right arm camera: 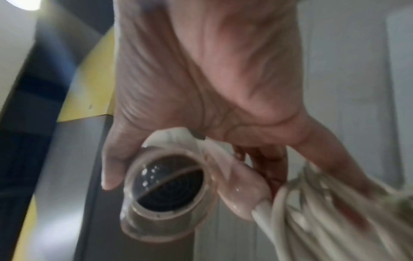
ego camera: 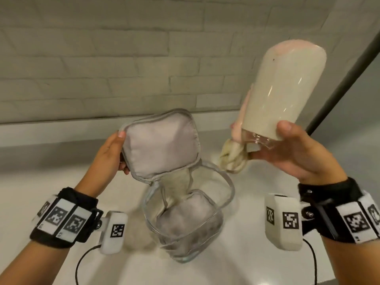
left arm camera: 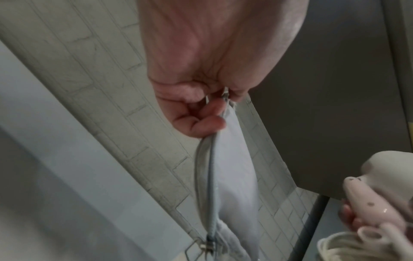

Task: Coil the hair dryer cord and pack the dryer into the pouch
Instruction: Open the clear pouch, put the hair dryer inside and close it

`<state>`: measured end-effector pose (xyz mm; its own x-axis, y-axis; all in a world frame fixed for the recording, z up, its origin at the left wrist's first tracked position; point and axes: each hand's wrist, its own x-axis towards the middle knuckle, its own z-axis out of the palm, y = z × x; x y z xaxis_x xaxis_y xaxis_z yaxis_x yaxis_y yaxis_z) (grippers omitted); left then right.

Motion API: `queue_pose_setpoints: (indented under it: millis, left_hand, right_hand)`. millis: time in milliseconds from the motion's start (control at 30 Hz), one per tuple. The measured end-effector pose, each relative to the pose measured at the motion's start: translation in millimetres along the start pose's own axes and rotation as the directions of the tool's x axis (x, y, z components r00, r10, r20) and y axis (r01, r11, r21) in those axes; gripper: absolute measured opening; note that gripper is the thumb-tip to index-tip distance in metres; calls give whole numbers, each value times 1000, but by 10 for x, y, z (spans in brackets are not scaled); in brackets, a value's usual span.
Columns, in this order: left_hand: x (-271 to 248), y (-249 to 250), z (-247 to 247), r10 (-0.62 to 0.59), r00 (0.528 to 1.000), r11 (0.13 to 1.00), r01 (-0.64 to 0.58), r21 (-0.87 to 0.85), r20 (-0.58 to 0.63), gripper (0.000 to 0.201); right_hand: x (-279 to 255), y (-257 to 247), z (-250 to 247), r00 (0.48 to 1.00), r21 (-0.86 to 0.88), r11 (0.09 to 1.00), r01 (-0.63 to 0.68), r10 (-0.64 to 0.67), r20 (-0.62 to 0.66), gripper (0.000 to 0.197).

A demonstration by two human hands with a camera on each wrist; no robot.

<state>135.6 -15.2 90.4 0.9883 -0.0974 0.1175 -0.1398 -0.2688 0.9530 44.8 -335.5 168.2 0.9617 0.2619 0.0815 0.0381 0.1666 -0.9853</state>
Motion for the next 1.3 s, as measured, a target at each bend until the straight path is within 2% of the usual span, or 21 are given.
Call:
queue_pose_setpoints:
  millis: [67, 133, 200, 300, 367, 433, 600, 667, 767, 833, 867, 900, 933, 967, 1000, 1033, 1100, 1133, 1167, 1233, 1300]
  left_hand:
    - [20, 5, 6, 18, 1000, 1000, -18, 5, 5, 34]
    - [28, 9, 7, 43, 998, 999, -43, -4, 38, 35]
    - [36, 14, 13, 69, 995, 998, -68, -13, 69, 38]
    - [51, 40, 37, 98, 992, 995, -98, -3, 85, 40]
    - [69, 59, 46, 120, 989, 992, -122, 15, 86, 33]
    - [96, 79, 41, 139, 987, 990, -141, 21, 83, 28]
    - [80, 89, 49, 209, 974, 975, -215, 63, 86, 25]
    - [17, 97, 29, 260, 960, 961, -268, 69, 109, 26]
    - [-200, 91, -39, 342, 928, 932, -355, 75, 148, 22]
    - [-405, 16, -77, 401, 894, 896, -428, 120, 200, 18]
    - [-511, -38, -78, 428, 868, 867, -473, 159, 251, 23]
    - [-609, -118, -69, 440, 842, 836, -511, 200, 313, 27]
    - [-708, -203, -43, 443, 810, 796, -552, 247, 384, 29]
    - [-797, -294, 3, 443, 772, 740, -602, 301, 456, 31]
    - [-876, -384, 62, 432, 736, 679, -646, 350, 520, 32]
    - [-946, -466, 133, 414, 713, 633, -672, 384, 566, 34]
    - [-1043, -555, 253, 373, 711, 615, -671, 415, 596, 38]
    - [-1059, -568, 277, 362, 719, 624, -660, 419, 593, 39]
    - [-1064, -563, 281, 357, 725, 629, -653, 422, 589, 40]
    - [-1058, -499, 257, 373, 715, 648, -657, 386, 591, 37]
    - [-1031, -417, 233, 383, 725, 751, -605, 264, 573, 31]
  right_hand:
    - [98, 36, 158, 987, 107, 990, -89, 74, 140, 72]
    - [197, 194, 339, 962, 72, 974, -216, 200, 184, 79]
    - [275, 437, 522, 951, -64, 956, -286, 292, 100, 85]
    - [349, 889, 746, 957, -334, 898, -286, 286, -51, 96]
    - [362, 1184, 823, 935, -529, 776, -344, 336, -114, 112]
    - [346, 1404, 873, 918, -660, 657, -365, 371, -139, 110]
    - [346, 1616, 860, 810, -803, 429, -414, 576, -110, 106]
    - [368, 1581, 860, 812, -855, 366, -367, 574, -102, 104]
    - [316, 1219, 763, 820, -902, 392, -180, 567, 82, 76]
    - [196, 766, 584, 774, -882, 470, -45, 574, 266, 57]
    - [112, 507, 467, 766, -835, 548, -43, 555, 325, 48]
    - [25, 261, 343, 777, -761, 643, -81, 519, 356, 38]
    - [-61, 59, 214, 819, -660, 740, -128, 454, 351, 30]
    - [-110, -67, 77, 892, -546, 822, -159, 357, 277, 24]
    - [-99, -119, -56, 958, -471, 866, -168, 257, 130, 22]
    - [-30, -67, -187, 986, -464, 871, -162, 160, -44, 22]
    - [231, 215, -309, 969, -576, 805, -142, -7, -249, 23]
    - [391, 411, -320, 964, -648, 748, -143, -44, -263, 20]
    - [531, 615, -303, 972, -715, 686, -137, -45, -231, 14]
    - [736, 952, -222, 997, -811, 580, -76, 39, -66, 27]
    - [847, 1140, -149, 981, -858, 513, 4, 164, 103, 35]
